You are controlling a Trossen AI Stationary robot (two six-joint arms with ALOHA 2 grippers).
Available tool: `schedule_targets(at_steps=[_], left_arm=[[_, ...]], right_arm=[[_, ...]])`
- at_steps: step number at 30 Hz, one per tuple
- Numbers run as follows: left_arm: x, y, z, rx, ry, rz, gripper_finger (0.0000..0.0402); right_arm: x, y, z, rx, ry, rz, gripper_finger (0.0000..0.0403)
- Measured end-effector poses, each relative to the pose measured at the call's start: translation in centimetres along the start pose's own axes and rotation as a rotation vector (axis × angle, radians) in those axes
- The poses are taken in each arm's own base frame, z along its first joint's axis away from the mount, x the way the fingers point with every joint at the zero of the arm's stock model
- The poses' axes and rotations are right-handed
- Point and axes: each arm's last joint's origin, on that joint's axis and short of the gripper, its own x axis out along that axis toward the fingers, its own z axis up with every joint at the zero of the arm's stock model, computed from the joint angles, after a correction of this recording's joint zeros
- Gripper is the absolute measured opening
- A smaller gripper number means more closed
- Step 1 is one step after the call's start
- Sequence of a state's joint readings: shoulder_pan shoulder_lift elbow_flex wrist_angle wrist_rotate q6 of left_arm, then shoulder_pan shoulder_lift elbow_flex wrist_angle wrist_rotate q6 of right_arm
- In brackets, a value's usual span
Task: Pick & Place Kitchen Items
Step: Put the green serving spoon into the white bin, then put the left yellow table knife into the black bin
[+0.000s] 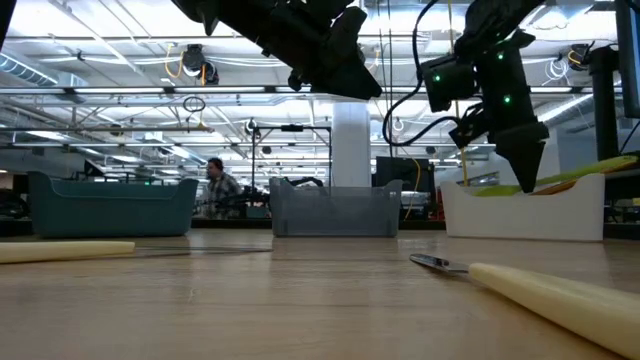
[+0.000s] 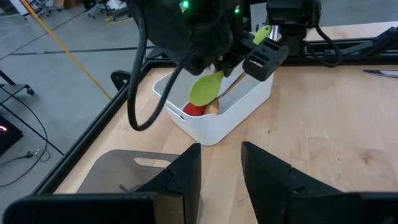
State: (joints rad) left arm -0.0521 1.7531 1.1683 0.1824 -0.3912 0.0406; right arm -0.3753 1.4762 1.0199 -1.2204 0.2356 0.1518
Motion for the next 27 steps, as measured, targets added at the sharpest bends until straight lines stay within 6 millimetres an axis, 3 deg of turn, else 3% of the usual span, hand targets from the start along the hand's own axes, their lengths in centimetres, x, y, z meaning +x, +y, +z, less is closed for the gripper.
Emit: schedule_targets(at_steps=[9, 17, 27], left_arm=[[0.0, 0.0, 0.0, -0.002, 0.000, 0.000, 0.0120], [-0.1, -0.2, -0.5, -0.063, 0.053, -0.006, 0.0120], [-1.2, -2.3, -2.7, -0.035, 0.274, -0.180, 0.0120]], right_arm=[[0.0, 0.1, 0.9, -0.024, -0.081, -0.004, 0.0109], [-0.3, 0.3, 0.5, -0.015, -0.095, -0.126, 0.0175], [-3.1, 2.3, -1.9, -0.004, -0.241, -0.041, 0.0176]])
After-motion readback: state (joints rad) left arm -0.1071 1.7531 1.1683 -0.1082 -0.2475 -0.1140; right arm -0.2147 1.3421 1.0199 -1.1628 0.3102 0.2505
